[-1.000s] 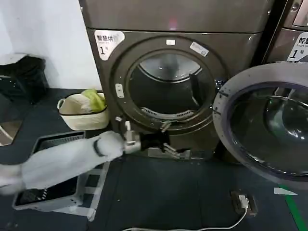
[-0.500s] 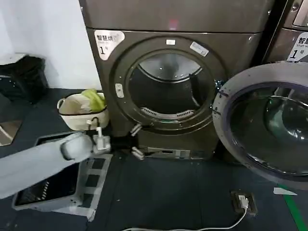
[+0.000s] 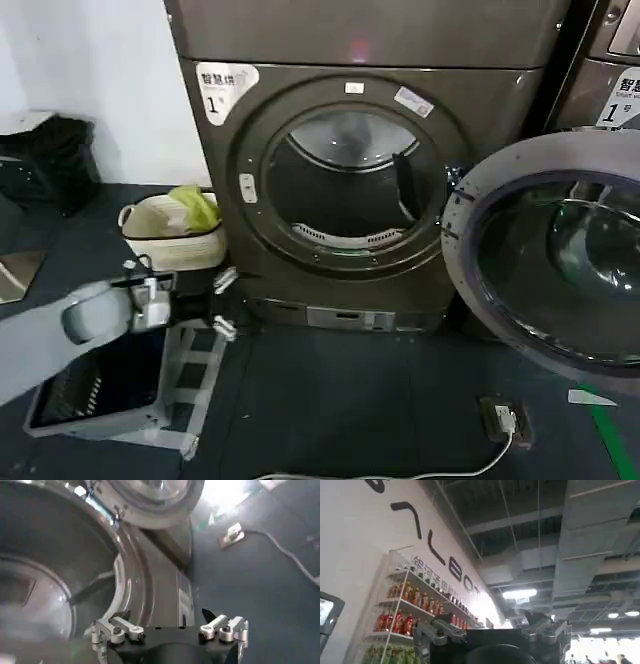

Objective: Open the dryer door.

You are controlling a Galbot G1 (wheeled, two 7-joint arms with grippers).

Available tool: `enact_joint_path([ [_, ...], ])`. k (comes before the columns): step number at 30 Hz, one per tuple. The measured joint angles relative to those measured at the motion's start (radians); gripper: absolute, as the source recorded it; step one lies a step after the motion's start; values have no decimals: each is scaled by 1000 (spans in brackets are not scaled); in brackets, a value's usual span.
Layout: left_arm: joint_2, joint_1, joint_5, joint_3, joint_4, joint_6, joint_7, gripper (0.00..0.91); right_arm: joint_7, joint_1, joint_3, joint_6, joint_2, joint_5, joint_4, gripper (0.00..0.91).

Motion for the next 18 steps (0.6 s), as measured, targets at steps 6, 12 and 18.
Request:
enact_joint_path([
  [6, 48, 121, 11, -143, 18, -2, 31, 907, 0, 10, -12, 0, -1, -3, -1, 907],
  [12, 115, 301, 21, -333, 7, -2, 47, 907, 0, 22, -29, 0, 1, -9, 4, 907],
  [18, 175, 417, 25, -445, 18, -33, 53, 907, 0, 28, -34, 1, 2, -9, -1, 907],
])
